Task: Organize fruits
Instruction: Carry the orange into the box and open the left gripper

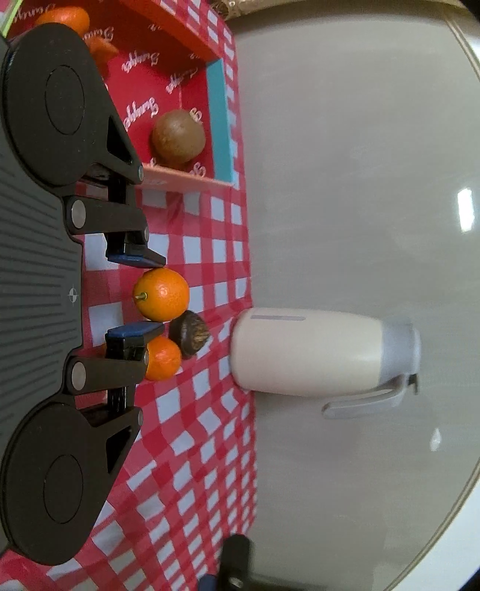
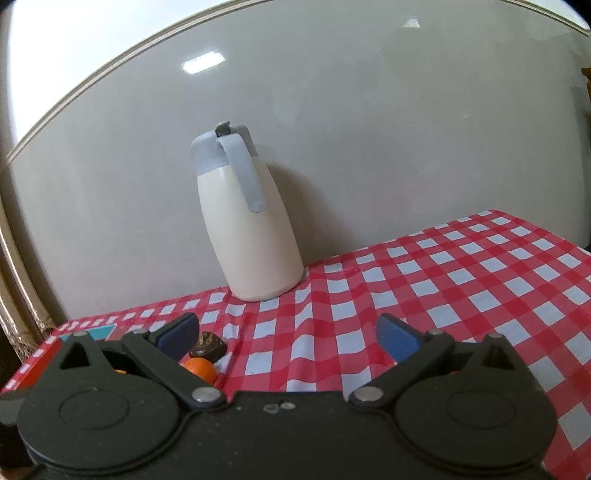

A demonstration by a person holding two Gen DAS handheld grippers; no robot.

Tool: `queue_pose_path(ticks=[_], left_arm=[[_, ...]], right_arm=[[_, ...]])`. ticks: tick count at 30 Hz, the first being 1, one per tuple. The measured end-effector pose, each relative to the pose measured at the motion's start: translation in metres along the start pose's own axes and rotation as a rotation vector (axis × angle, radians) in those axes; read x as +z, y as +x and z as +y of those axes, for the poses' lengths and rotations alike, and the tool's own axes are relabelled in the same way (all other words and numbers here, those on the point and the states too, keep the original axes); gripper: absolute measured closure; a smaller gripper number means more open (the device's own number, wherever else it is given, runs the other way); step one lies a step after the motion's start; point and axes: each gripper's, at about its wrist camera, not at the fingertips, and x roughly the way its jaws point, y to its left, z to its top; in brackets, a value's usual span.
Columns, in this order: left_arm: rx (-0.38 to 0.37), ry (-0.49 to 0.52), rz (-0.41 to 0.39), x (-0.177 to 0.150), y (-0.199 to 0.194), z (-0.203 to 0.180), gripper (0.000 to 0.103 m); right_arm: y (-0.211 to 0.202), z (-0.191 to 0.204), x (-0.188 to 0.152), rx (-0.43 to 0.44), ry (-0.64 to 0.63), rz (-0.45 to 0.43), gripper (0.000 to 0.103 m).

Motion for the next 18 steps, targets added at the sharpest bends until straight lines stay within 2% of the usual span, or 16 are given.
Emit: queue_pose_path(ticks=[11,18], left_arm=[[0.035,-0.042,-0.055,0.005,-0.027,0.028,0.071],[0.089,-0.082,-0.084,0.006,-0.041,0.056,0.071]], right_arm=[[0.008,0.017,-0.009,-0.114,-0.093,-0.007,0.000],[0.015,0.034,-0.015,-0.097,-0.136,0.004,0.000]])
